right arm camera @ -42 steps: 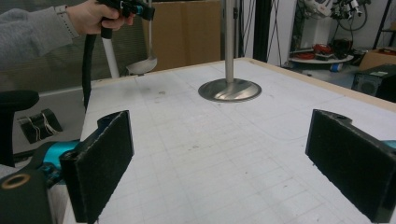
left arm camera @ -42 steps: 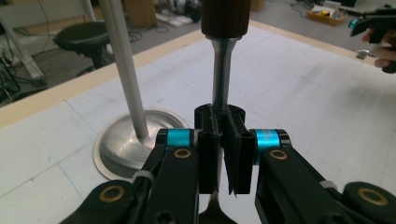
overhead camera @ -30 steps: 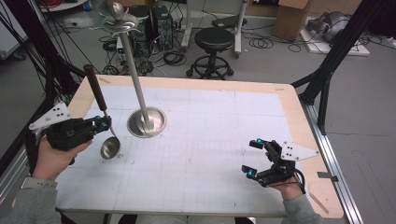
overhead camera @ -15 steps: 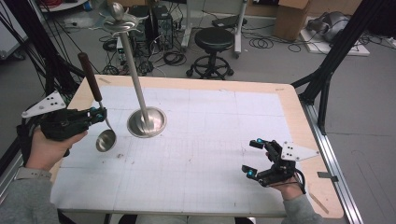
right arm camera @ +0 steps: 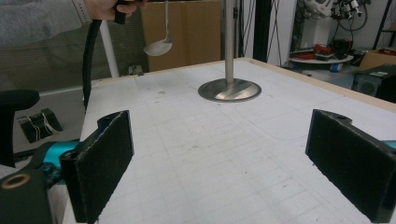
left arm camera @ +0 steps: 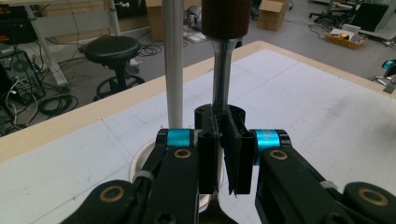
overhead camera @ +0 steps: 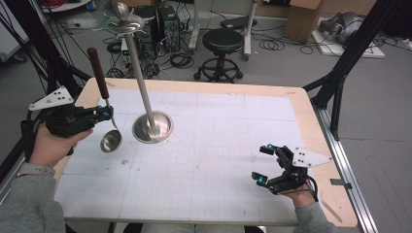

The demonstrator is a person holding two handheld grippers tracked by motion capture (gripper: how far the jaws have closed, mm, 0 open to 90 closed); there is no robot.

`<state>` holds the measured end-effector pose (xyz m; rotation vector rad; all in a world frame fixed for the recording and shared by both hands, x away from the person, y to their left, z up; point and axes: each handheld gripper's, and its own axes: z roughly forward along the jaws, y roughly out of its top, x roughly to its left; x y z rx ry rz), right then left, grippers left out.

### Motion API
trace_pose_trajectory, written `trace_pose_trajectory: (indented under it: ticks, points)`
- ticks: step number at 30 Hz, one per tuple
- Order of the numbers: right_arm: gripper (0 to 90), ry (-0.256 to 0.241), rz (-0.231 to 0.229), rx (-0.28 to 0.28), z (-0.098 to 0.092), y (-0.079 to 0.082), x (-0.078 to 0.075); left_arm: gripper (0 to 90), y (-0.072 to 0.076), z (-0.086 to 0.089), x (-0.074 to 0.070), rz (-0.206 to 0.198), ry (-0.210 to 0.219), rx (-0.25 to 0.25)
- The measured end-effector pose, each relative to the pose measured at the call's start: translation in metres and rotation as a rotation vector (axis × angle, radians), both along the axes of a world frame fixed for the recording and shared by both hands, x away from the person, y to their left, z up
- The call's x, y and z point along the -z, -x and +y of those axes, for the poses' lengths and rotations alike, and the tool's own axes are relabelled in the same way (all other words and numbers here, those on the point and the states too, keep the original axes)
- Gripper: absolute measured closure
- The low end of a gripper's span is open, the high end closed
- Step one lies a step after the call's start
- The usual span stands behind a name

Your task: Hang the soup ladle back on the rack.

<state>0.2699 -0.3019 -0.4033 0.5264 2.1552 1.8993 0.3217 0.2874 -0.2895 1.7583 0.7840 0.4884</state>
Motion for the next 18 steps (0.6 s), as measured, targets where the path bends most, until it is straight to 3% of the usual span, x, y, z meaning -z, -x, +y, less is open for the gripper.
trace_pose_trajectory:
  ticks: [7,10,18]
  points:
    - [6.7,-0.001,-0.001,0.002,-0.001,0.001,0.000,84.1,-0.008,-0.001,-0.006,-0.004,-0.017,0.000]
    - [6.7,0.000,-0.001,0.001,-0.001,0.002,0.000,84.1,-0.012,0.003,-0.013,-0.024,-0.005,0.002]
    - [6.7,0.006,0.001,0.006,-0.001,0.003,0.000,84.1,-0.017,0.014,-0.022,-0.026,0.021,-0.012]
